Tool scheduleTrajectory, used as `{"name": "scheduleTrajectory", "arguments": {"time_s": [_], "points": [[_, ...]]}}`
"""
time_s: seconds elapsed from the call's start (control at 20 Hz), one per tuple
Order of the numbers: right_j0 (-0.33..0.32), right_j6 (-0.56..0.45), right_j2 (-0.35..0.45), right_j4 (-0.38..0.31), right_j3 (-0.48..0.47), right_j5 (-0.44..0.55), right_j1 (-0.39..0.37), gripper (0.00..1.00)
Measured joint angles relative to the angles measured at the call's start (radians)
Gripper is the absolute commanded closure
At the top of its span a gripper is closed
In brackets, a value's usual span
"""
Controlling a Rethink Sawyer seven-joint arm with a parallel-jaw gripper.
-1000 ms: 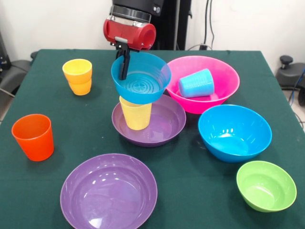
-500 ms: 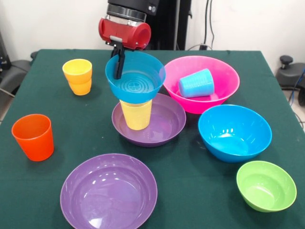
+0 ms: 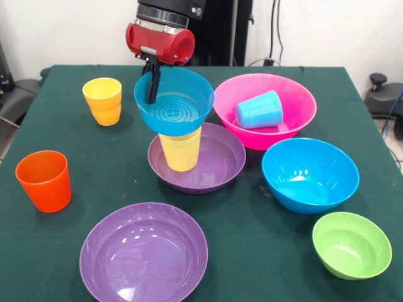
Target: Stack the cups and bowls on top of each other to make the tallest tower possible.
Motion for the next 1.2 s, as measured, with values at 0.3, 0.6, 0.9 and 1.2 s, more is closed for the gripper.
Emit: {"name": "scheduleTrajectory", "arguments": {"time_s": [0.3,0.6,0.9,1.2], "points": [[0.0,0.0,0.0,0.0,0.0,0.0,-0.001,1.0],[0.008,0.0,-0.007,0.0,-0.001,0.0,-0.001,1.0],[0.03,0.0,-0.024,0.0,-0.003,0.0,-0.001,1.0],[0.046,0.0,-0.032,0.0,-0.003,0.0,-0.001,1.0]]}}
